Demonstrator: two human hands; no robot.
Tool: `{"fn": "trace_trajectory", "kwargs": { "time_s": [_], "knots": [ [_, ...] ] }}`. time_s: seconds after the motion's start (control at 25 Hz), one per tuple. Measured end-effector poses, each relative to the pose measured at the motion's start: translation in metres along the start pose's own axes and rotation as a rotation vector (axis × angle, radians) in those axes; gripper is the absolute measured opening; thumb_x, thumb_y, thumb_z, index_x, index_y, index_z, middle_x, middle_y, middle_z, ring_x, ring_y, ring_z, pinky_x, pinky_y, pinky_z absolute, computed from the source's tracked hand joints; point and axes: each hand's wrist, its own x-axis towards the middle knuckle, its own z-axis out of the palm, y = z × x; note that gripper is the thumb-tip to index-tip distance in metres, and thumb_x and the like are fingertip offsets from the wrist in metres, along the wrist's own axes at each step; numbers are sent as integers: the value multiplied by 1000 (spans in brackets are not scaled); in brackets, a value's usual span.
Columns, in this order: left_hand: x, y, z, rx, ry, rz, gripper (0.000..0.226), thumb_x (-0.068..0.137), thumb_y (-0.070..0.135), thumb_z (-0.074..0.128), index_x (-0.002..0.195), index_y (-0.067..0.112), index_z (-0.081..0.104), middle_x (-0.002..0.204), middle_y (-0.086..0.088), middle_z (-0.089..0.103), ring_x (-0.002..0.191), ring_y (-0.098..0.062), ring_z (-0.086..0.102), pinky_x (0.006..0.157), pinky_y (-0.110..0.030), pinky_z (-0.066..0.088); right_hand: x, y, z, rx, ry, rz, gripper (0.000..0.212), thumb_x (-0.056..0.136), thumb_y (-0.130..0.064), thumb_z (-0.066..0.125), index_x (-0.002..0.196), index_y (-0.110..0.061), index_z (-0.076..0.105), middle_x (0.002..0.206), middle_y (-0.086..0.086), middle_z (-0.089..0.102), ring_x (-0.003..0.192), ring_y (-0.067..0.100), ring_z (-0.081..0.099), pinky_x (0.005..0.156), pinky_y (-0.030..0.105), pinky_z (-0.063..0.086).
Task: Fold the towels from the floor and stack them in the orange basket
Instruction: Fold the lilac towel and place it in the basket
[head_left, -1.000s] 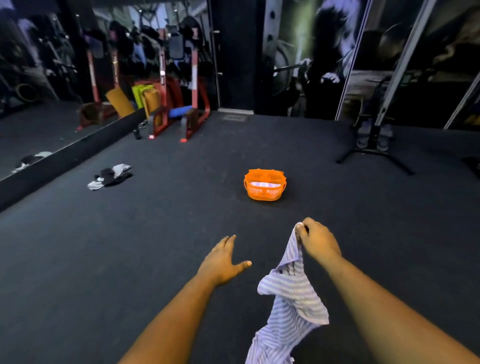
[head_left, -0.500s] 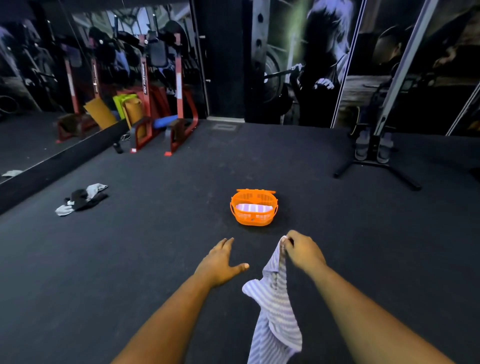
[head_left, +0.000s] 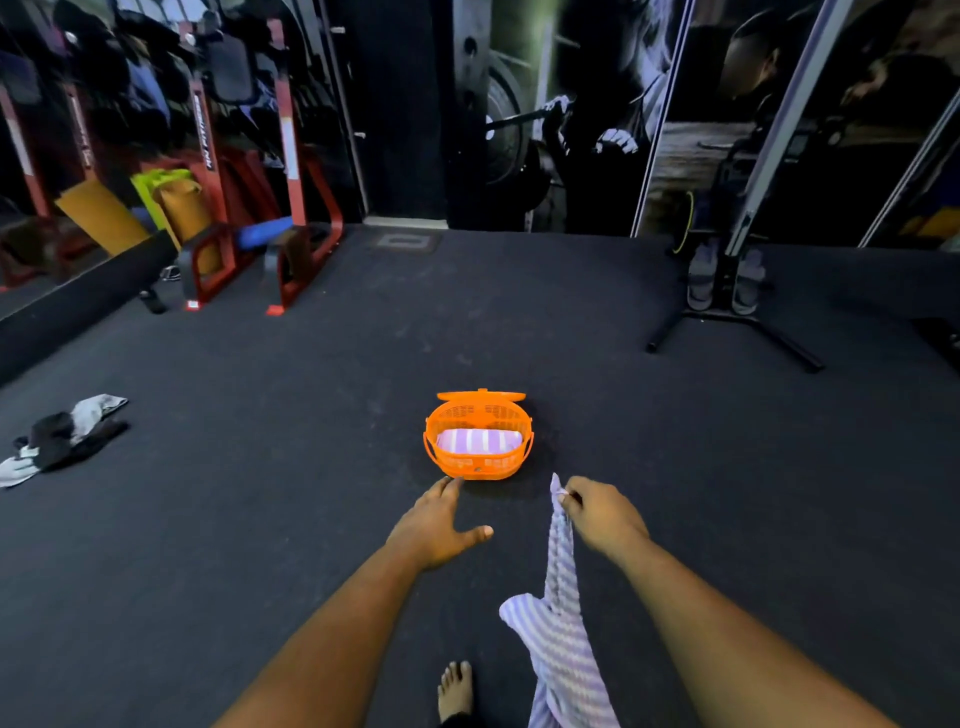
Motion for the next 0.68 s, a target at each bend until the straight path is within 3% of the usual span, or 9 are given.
{"fn": "trace_trajectory", "kwargs": {
  "time_s": [0.12, 0.24, 0.36, 0.44, 0.48, 0.52, 0.6, 0.68],
  "knots": [
    [72, -7, -35, 28, -52, 78, 103, 88, 68, 62, 163, 22, 11, 171, -3, 11, 155, -24, 19, 122, -41, 30, 57, -20, -4, -3, -32, 16, 26, 102, -39, 47, 82, -23, 51, 83, 0, 63, 79, 28, 59, 62, 35, 42],
    [131, 1, -66, 37, -67, 214, 91, 94, 54, 64, 163, 21, 14, 170, -5, 15, 155, -25, 19, 122, -38, 27, 106, -43, -17, 150, 24, -34, 23, 103, -37, 50, 86, -23, 51, 77, 0, 61, 75, 28, 59, 66, 39, 47],
    [178, 24, -97, -14, -101, 374, 76, 98, 40, 65, 160, 21, 26, 166, -2, 28, 151, -19, 28, 121, -36, 28, 158, -62, -37, 307, 18, -175, 19, 103, -31, 55, 88, -19, 55, 79, 1, 62, 73, 16, 55, 73, 39, 48],
    [205, 42, -118, -48, -49, 462, 41, 100, 34, 63, 138, 19, 57, 137, -2, 62, 124, -18, 55, 101, -36, 44, 186, -70, -51, 378, 27, -254, 17, 104, -27, 56, 90, -16, 57, 83, 2, 65, 75, 12, 56, 75, 38, 48],
    [217, 49, -129, -85, -14, 461, 18, 101, 31, 61, 113, 19, 67, 108, 2, 70, 101, -18, 61, 84, -35, 47, 198, -73, -60, 423, 49, -268, 18, 104, -26, 56, 89, -16, 57, 81, 1, 64, 73, 9, 56, 72, 35, 47],
    [229, 54, -140, -143, 14, 433, 13, 102, 28, 59, 93, 23, 66, 86, 9, 66, 85, -16, 58, 72, -32, 43, 210, -74, -67, 463, 76, -272, 19, 103, -24, 57, 85, -19, 55, 76, -3, 61, 68, 2, 53, 68, 31, 45],
    [250, 56, -158, -322, 83, 332, 19, 103, 20, 56, 85, 25, 60, 78, 15, 59, 79, -10, 54, 68, -26, 41, 230, -78, -81, 511, 117, -292, 29, 102, -22, 61, 76, -28, 49, 64, -13, 55, 60, -3, 47, 58, 19, 36],
    [271, 70, -170, -533, 137, 267, 15, 103, 16, 53, 91, 13, 62, 81, 6, 60, 76, -10, 53, 70, -30, 44, 255, -78, -95, 522, 95, -340, 36, 98, -24, 67, 69, -32, 48, 60, -23, 53, 56, -3, 45, 55, 17, 34]
  ]
}}
